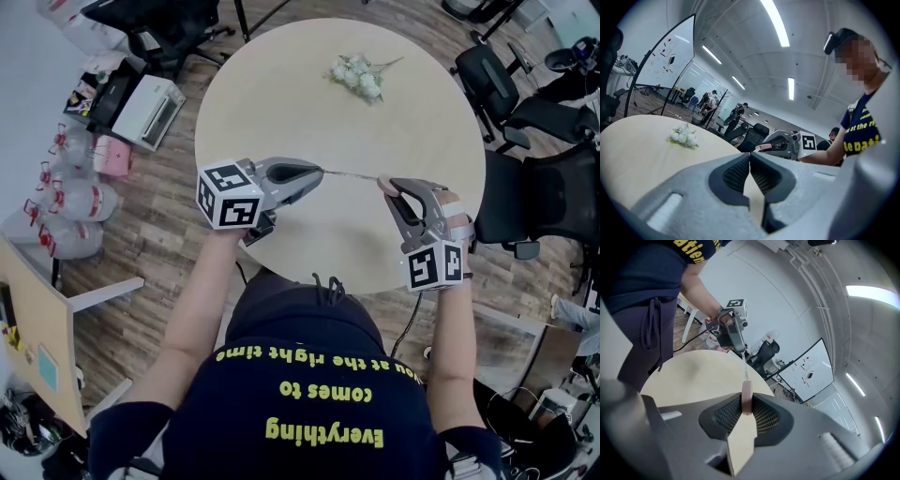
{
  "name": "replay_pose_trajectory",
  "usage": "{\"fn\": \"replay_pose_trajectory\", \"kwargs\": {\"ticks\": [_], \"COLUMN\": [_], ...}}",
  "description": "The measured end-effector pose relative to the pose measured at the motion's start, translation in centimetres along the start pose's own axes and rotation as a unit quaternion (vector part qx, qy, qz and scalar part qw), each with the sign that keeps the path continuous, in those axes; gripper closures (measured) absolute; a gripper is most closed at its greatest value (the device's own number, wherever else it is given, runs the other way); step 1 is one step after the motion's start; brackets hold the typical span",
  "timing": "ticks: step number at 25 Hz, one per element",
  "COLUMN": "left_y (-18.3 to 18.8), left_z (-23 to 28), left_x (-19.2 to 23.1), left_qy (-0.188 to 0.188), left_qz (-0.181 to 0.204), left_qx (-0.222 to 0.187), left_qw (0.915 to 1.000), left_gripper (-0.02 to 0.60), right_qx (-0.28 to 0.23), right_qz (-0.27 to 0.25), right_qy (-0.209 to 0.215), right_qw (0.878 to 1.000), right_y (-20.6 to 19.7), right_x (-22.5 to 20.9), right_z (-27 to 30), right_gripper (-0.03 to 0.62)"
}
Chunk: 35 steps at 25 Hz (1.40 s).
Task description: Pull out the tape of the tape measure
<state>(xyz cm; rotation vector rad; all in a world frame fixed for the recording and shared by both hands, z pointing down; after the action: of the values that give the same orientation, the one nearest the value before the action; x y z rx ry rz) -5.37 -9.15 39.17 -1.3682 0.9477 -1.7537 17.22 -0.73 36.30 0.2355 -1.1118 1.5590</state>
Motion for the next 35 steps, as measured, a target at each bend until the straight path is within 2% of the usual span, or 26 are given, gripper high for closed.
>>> {"fn": "replay_pose_trajectory", "kwargs": {"ticks": [35], "left_y": [0.4], "left_z": [2.4], "left_x": [-1.0], "left_qy": [-0.02], "left_qz": [0.003], "left_qx": [0.012], "left_qw": [0.9997], "left_gripper": [0.574], "right_qx": [-0.019], "right_qz": [-0.002], "right_qy": [0.013], "right_qw": [1.0], "right_y": [1.6], "right_x": [0.4], "right_z": [1.3], "right_gripper": [0.51]}}
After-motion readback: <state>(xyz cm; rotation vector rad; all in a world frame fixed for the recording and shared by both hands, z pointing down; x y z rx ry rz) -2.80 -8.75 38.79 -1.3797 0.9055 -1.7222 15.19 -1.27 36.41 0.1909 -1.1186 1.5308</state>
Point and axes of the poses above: the fingertips, and each gripper's own axes: z forward along the fingers, x to its left, y out of its top, the point moved 9 cm from there along -z, backward along the fingers, and after that the axes turned 2 degrees about z, right-handed, at the moved point
